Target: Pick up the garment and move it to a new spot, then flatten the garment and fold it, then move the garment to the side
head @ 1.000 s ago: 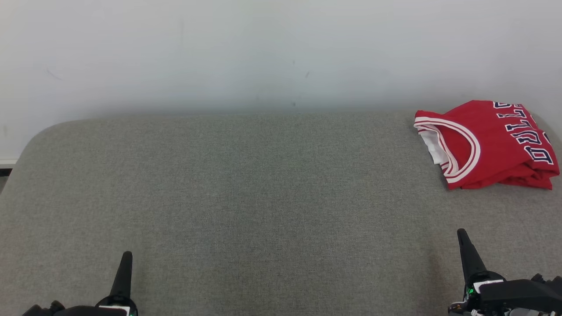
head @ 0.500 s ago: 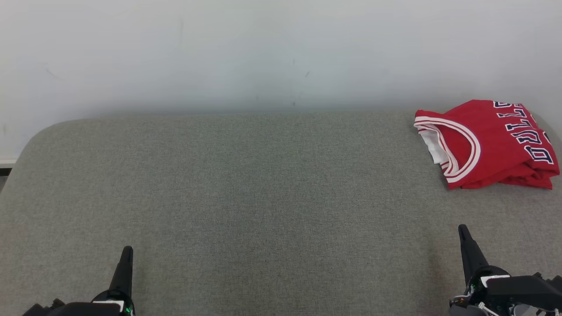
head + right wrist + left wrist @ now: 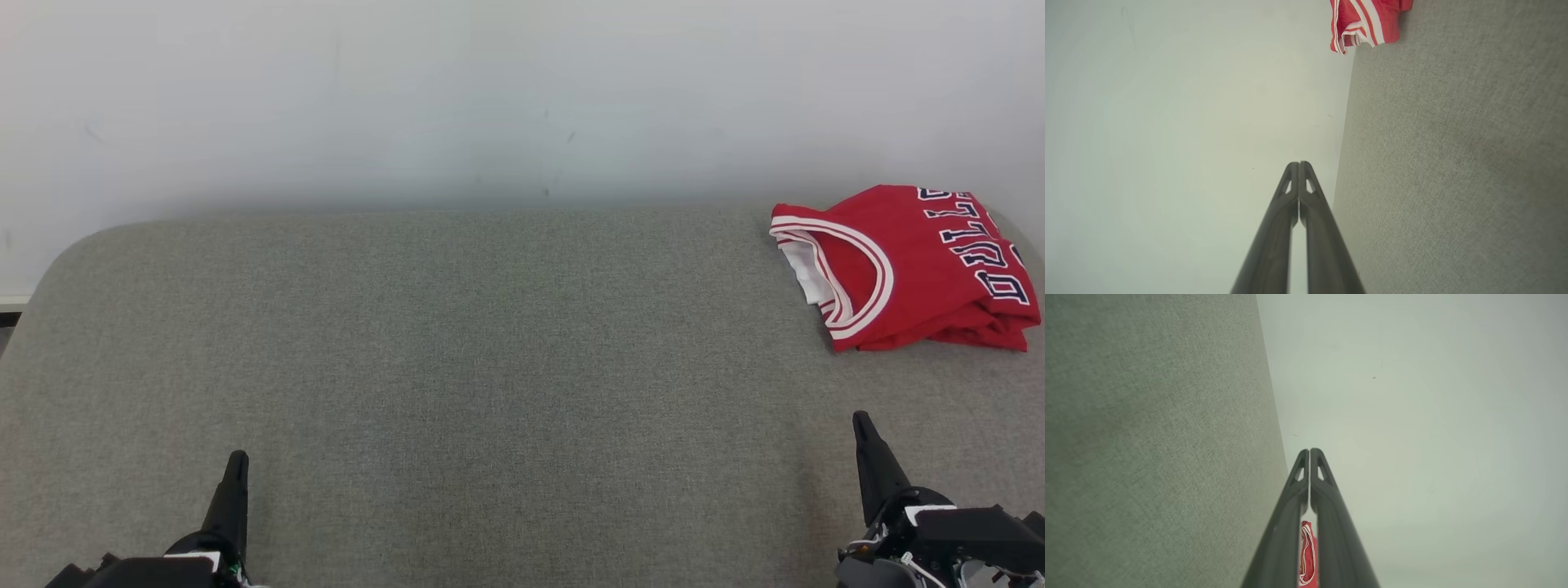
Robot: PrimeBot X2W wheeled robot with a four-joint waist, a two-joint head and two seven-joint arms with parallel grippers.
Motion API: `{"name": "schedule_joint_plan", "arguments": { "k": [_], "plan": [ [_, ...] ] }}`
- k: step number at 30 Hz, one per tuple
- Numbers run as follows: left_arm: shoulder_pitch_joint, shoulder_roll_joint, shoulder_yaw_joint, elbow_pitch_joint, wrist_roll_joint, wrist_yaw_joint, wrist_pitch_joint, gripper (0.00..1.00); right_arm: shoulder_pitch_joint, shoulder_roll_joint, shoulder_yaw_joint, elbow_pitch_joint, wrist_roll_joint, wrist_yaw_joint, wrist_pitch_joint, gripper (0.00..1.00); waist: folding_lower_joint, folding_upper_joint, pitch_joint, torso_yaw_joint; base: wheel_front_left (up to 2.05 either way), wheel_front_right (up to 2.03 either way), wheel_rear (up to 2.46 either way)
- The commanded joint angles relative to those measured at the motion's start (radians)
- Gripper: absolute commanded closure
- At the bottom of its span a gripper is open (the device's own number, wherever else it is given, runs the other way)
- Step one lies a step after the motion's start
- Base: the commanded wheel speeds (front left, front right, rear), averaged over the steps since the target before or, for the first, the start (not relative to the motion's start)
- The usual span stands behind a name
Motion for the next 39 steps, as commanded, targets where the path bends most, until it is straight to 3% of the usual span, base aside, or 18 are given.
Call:
{"name": "schedule_joint_plan", "arguments": {
  "k": [1,39],
  "plan": [
    [-0.012,-0.003,0.004,0.005,-0.027,-0.010,0.006,1.00,-0.012,0.003,-0.005,0.001,0.023,0.001,0.006,1.00,0.0001,-0.0001,0.000,0.000,0.00,0.00,0.00],
    [-0.016,-0.004,0.005,0.007,-0.046,-0.008,0.008,1.00,-0.015,0.011,-0.017,0.005,0.031,0.001,0.018,1.00,0.0001,-0.0001,0.001,0.000,0.00,0.00,0.00]
  ]
}}
